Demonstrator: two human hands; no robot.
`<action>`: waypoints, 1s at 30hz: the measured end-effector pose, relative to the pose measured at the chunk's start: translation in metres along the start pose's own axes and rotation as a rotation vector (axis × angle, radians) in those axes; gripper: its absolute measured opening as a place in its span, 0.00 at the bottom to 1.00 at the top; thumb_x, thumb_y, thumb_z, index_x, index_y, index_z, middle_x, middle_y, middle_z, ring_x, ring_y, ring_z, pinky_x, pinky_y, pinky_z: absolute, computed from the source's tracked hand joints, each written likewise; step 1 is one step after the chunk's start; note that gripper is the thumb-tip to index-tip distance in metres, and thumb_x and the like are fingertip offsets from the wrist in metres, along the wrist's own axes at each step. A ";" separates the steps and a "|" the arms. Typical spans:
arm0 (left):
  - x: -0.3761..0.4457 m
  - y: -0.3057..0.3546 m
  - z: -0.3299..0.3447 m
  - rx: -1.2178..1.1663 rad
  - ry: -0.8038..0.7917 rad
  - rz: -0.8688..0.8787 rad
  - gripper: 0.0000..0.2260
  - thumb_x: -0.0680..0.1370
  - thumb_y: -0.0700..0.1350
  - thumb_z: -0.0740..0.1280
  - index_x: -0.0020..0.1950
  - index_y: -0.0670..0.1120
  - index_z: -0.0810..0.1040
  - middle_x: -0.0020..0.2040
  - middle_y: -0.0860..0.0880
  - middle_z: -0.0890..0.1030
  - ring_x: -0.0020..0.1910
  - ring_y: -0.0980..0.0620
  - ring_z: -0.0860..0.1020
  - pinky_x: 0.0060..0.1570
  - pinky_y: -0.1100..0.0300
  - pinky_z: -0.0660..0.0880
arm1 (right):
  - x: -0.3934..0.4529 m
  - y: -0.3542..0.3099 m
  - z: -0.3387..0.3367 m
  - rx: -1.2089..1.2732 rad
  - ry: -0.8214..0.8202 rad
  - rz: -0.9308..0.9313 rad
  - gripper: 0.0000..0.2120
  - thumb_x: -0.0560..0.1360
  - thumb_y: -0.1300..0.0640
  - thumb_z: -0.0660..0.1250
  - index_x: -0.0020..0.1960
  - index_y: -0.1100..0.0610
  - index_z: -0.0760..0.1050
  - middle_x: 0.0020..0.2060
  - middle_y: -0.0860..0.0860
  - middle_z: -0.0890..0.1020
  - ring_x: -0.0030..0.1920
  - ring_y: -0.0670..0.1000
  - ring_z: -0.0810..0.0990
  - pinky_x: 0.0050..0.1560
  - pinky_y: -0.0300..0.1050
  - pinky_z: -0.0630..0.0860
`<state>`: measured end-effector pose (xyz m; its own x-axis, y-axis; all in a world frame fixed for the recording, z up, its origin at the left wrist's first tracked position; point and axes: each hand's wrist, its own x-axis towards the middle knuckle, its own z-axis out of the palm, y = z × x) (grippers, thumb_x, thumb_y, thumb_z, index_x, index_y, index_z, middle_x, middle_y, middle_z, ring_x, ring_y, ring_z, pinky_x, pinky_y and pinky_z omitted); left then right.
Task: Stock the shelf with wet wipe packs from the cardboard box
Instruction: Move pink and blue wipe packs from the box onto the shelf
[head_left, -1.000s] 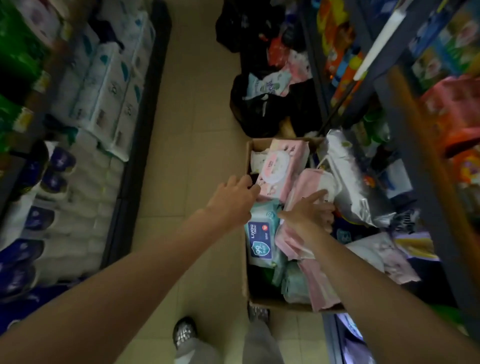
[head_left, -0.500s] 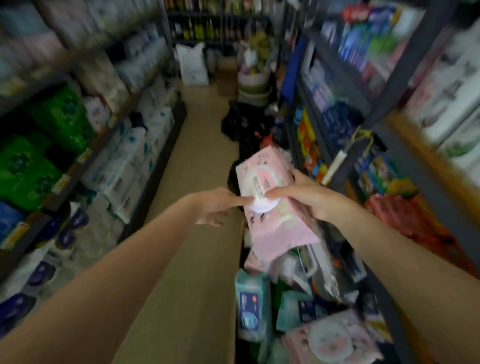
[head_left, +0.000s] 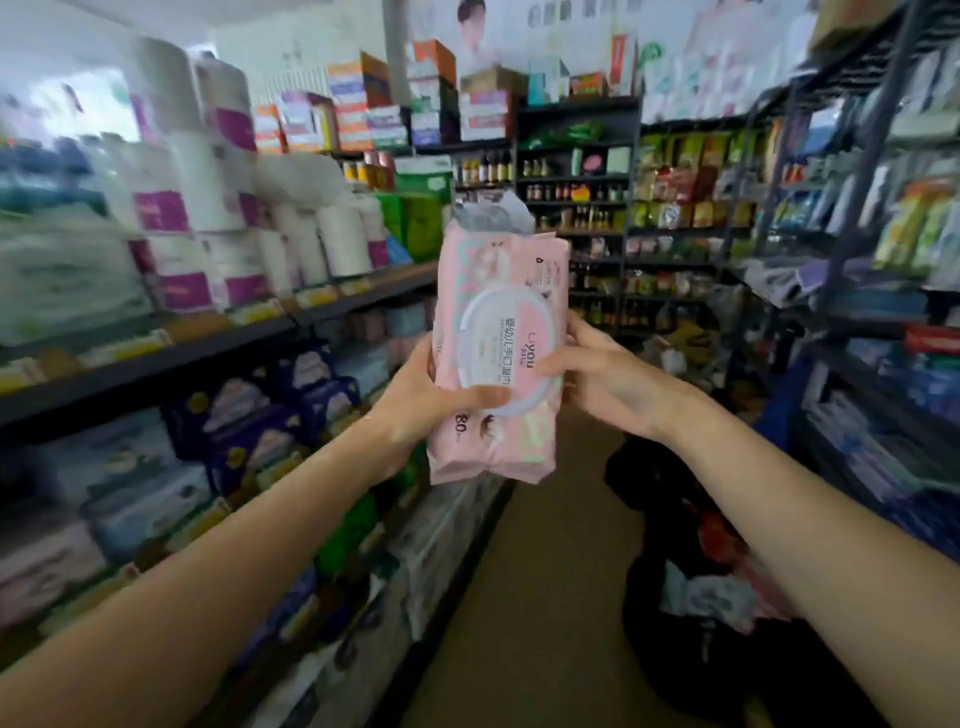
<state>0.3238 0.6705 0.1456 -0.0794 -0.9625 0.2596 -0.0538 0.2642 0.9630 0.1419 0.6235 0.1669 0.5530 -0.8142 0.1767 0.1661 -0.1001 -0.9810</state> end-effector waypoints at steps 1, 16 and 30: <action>-0.005 0.013 -0.029 0.061 0.062 0.027 0.32 0.61 0.39 0.77 0.61 0.51 0.70 0.57 0.51 0.81 0.52 0.54 0.81 0.47 0.58 0.81 | 0.016 -0.005 0.022 -0.024 -0.029 -0.024 0.31 0.71 0.70 0.65 0.69 0.49 0.65 0.57 0.53 0.79 0.54 0.55 0.78 0.48 0.48 0.75; -0.102 0.161 -0.362 0.737 0.469 0.123 0.35 0.62 0.37 0.79 0.64 0.49 0.67 0.52 0.48 0.81 0.51 0.48 0.81 0.48 0.54 0.80 | 0.210 -0.059 0.336 -1.599 0.422 -1.394 0.51 0.64 0.62 0.75 0.75 0.49 0.46 0.74 0.54 0.48 0.73 0.59 0.49 0.71 0.63 0.51; -0.137 0.209 -0.474 1.603 0.602 -0.295 0.32 0.70 0.51 0.73 0.71 0.50 0.65 0.68 0.50 0.69 0.67 0.49 0.67 0.65 0.56 0.64 | 0.334 -0.024 0.476 -1.332 0.040 -1.497 0.44 0.54 0.36 0.69 0.64 0.56 0.62 0.55 0.56 0.76 0.53 0.56 0.70 0.54 0.57 0.70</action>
<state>0.7954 0.8279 0.3456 0.4450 -0.7741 0.4502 -0.8790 -0.4738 0.0542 0.7108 0.6261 0.2878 0.5596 0.2938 0.7750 -0.2145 -0.8518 0.4779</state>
